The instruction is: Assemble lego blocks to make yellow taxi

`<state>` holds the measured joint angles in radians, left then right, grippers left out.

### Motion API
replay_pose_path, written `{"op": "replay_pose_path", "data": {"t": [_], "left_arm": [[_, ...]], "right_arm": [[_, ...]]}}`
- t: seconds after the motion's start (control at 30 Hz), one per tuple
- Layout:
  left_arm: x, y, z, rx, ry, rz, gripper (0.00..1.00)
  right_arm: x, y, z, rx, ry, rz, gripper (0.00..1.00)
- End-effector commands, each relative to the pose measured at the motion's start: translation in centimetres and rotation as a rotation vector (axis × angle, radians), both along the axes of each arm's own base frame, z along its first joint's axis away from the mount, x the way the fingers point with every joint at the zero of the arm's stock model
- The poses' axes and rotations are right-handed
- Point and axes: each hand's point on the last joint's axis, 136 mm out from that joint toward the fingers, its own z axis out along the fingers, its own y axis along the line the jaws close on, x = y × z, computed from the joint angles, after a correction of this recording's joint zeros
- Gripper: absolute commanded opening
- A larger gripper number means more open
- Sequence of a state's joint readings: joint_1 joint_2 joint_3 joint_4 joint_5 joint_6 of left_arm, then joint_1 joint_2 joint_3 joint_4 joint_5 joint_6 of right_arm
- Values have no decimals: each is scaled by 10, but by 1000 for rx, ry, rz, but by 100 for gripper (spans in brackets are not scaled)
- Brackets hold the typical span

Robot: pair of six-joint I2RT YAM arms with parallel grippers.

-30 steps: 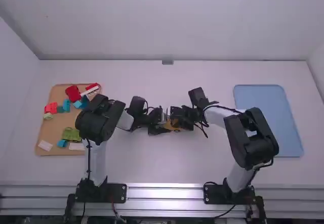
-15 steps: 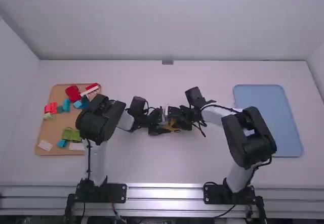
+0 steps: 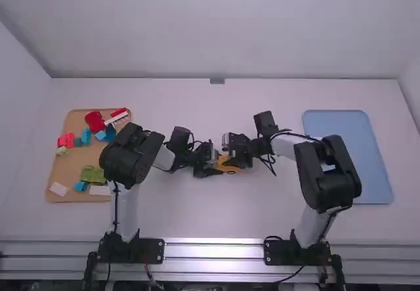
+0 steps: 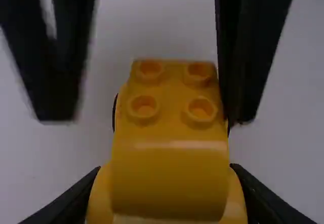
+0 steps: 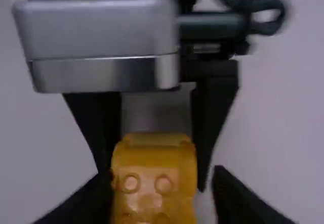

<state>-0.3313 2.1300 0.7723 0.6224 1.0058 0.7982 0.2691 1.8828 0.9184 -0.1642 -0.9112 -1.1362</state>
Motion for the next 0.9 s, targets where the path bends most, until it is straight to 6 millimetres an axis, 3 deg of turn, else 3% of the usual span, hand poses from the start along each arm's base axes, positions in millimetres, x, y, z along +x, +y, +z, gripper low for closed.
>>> {"op": "replay_pose_path", "data": {"t": [0.0,0.03,0.07,0.13,0.17,0.2,0.23,0.37,0.53,0.63,0.87], "left_arm": [[-11,-2,-5,-6,29,-25,31],[-11,-2,-5,-6,30,-25,34],[-12,-2,-5,-6,30,-25,46],[-11,-2,-5,-6,30,-25,62],[-11,-2,-5,-6,30,-24,75],[-11,-2,-5,-6,30,-24,79],[-11,-2,-5,-5,29,-24,100],[3,5,-6,35,78,75,99],[6,12,15,94,90,126,99],[8,22,33,159,96,180,99],[3,62,97,380,88,355,99]], "right_arm": [[-3,-2,18,119,-7,30,77],[-3,-4,19,135,-12,34,83],[-2,-9,23,170,-22,31,99],[-2,-15,26,195,-17,19,99],[-1,-21,26,206,-5,-2,99],[-1,-23,26,206,0,-8,99],[-2,-28,24,203,11,-22,99],[-14,-43,4,175,41,-73,99],[-11,-49,-24,129,78,-211,99],[-7,-41,-35,120,79,-257,99],[-9,-7,-46,96,58,-167,99]]}}
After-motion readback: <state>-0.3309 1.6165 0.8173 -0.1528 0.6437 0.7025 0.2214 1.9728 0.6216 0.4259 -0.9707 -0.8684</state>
